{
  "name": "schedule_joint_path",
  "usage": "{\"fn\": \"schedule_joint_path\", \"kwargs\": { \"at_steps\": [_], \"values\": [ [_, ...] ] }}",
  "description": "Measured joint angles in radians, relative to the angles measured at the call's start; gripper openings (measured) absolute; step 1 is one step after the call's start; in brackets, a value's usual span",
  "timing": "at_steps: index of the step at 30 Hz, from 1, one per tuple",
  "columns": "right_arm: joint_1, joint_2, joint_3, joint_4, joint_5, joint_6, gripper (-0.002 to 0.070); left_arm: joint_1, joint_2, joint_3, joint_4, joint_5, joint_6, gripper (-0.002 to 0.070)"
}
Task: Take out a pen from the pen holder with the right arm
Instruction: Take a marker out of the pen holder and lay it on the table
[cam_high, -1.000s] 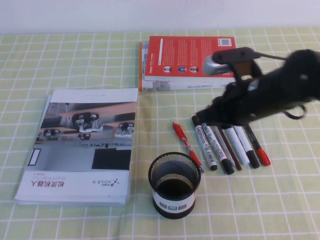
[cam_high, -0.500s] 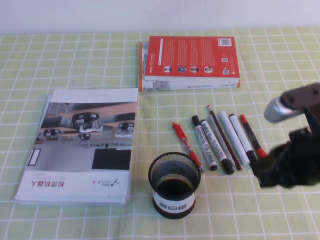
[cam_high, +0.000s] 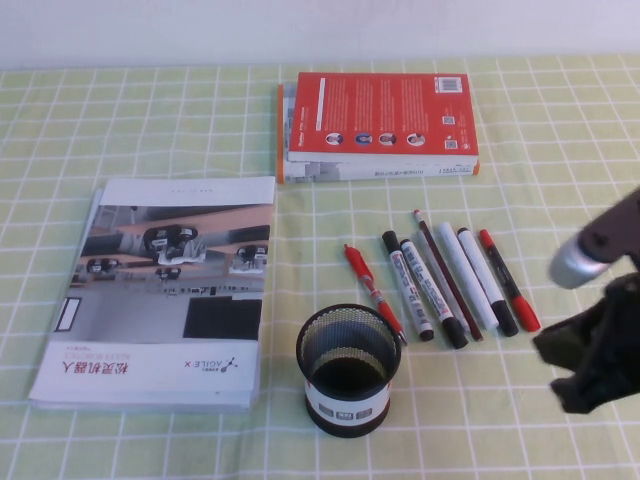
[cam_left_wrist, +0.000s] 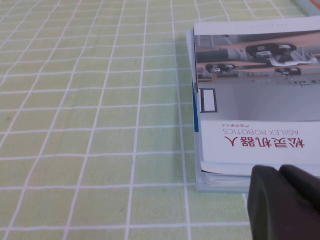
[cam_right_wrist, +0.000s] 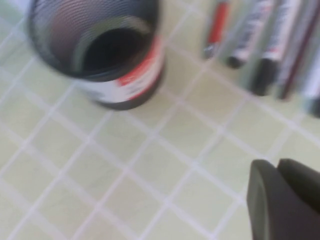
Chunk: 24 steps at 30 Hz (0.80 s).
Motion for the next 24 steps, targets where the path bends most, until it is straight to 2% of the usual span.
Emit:
{"fn": "schedule_joint_path", "kwargs": {
  "at_steps": [6,14,18,24],
  "values": [
    [-0.134,-0.224,0.220,0.012,-0.206,-0.004,-0.0012,0.000,0.000,0.000,0.000,0.000,0.000,-0.0005],
    [-0.339,-0.649,0.628,0.116,-0.548,-0.006,-0.0012,0.000,0.000,0.000,0.000,0.000,0.000,-0.0005],
    [-0.400,-0.806,0.744,0.141,-0.588,-0.006,-0.0012,0.000,0.000,0.000,0.000,0.000,0.000,-0.0005],
    [-0.407,-0.986,0.796,0.149,-0.581,-0.006,-0.0013,0.000,0.000,0.000,0.000,0.000,0.000,-0.0005]
  ]
}}
